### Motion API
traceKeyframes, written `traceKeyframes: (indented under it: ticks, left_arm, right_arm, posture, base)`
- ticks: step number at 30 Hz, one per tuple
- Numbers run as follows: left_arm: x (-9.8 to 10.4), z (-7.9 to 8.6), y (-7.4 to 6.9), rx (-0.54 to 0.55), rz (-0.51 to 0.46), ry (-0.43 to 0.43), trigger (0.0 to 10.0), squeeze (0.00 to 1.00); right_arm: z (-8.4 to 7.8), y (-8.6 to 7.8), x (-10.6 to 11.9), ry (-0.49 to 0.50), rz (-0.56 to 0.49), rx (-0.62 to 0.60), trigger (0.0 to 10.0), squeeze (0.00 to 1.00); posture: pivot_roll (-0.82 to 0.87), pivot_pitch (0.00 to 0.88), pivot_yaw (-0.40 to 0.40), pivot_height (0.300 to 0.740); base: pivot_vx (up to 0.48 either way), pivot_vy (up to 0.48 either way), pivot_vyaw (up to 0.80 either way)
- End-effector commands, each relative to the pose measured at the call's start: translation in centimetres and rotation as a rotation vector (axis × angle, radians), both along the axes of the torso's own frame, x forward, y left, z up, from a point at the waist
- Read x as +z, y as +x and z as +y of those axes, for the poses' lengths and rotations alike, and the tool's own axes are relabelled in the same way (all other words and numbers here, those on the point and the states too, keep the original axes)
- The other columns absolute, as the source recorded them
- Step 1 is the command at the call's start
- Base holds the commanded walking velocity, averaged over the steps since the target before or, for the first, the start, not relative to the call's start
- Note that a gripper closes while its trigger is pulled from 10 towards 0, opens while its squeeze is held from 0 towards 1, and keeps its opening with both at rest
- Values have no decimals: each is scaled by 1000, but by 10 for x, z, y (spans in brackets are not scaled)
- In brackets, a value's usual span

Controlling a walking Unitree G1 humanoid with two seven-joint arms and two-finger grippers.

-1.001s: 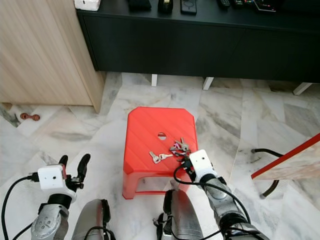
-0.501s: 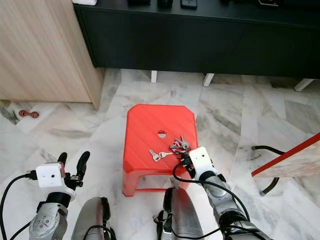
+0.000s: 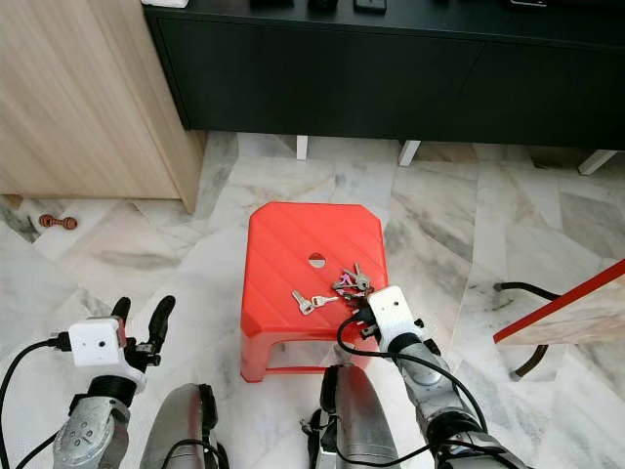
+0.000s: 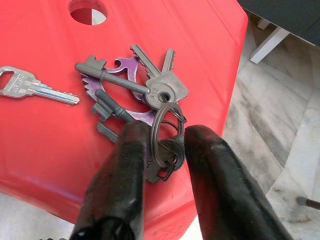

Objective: Hang keys on a hook

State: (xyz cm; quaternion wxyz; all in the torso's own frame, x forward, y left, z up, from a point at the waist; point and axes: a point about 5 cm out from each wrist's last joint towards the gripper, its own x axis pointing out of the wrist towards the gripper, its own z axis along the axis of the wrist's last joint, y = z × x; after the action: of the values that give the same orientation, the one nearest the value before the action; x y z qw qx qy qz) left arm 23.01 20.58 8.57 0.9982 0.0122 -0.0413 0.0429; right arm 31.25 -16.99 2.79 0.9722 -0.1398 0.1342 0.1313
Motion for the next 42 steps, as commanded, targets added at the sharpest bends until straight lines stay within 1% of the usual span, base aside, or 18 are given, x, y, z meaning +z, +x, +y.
traceKeyframes:
  ticks: [1, 13, 17, 19, 24, 25, 27, 28, 30, 32, 35, 37, 38, 40, 42]
  left_arm:
    - [-6, 2, -5, 5, 39, 7, 10000, 0]
    - [-10, -3, -6, -6, 51, -2, 10000, 0]
    - [-10, -3, -4, -8, 51, -2, 10000, 0]
    - [-10, -2, -2, -6, 51, -1, 10000, 0]
    - [-12, -1, 3, -8, 54, 0, 10000, 0]
    - [-13, 0, 5, -9, 56, 1, 10000, 0]
    - [-13, 0, 5, -9, 56, 2, 10000, 0]
    - [-13, 1, 8, -8, 57, 3, 10000, 0]
    - [-14, 2, 10, -7, 58, 3, 10000, 0]
    - [-16, 4, 15, -8, 63, 6, 10000, 0]
    - [-18, 6, 21, -9, 70, 7, 10000, 0]
    - [-20, 7, 25, -8, 73, 6, 10000, 0]
    - [-20, 7, 25, -8, 73, 6, 10000, 0]
    - [-21, 9, 35, -7, 78, 5, 10000, 0]
    - [-22, 10, 37, -7, 78, 6, 10000, 0]
  right_arm:
    - [-4, -5, -5, 0, 15, -19, 0, 0]
    - [-5, -5, -6, -10, 18, -33, 0, 0]
    - [-5, -5, -6, -12, 15, -40, 0, 0]
    - [-5, -3, -3, -14, -5, -52, 0, 0]
    - [-6, -1, 2, 27, -41, -90, 0, 0]
    - [-6, 1, 4, 57, -58, -107, 0, 0]
    - [-6, 1, 5, 65, -64, -111, 0, 0]
    - [-4, 3, 9, 81, -91, -109, 0, 0]
    - [-3, 4, 11, 83, -101, -105, 0, 0]
    - [-1, 6, 15, 101, -127, -105, 0, 0]
    - [2, 8, 19, 130, -148, -109, 0, 0]
    - [4, 9, 24, 156, -188, -96, 0, 0]
    - [4, 9, 24, 156, -188, -96, 0, 0]
    - [10, 11, 32, 191, -233, -77, 0, 0]
    - [11, 11, 35, 199, -251, -70, 0, 0]
  posture:
    - [220, 339, -108, 597]
    - [218, 344, -109, 597]
    - [218, 339, -106, 597]
    - [214, 337, -104, 597]
    - [215, 318, -99, 597]
    - [214, 308, -97, 597]
    - [214, 308, -97, 597]
    - [211, 291, -93, 597]
    - [210, 287, -92, 597]
    - [205, 258, -85, 597]
    - [200, 238, -80, 597]
    - [198, 215, -74, 597]
    - [198, 215, -74, 597]
    - [193, 171, -66, 597]
    - [194, 166, -65, 597]
  base:
    - [0, 0, 0]
    - [0, 0, 0]
    - [0, 0, 0]
    - [0, 0, 0]
    - [0, 0, 0]
    - [0, 0, 0]
    - [0, 0, 0]
    - [0, 0, 0]
    - [0, 0, 0]
    - [0, 0, 0]
    - [0, 0, 0]
    - [0, 0, 0]
    - [0, 0, 0]
    - [0, 0, 0]
    - [0, 0, 0]
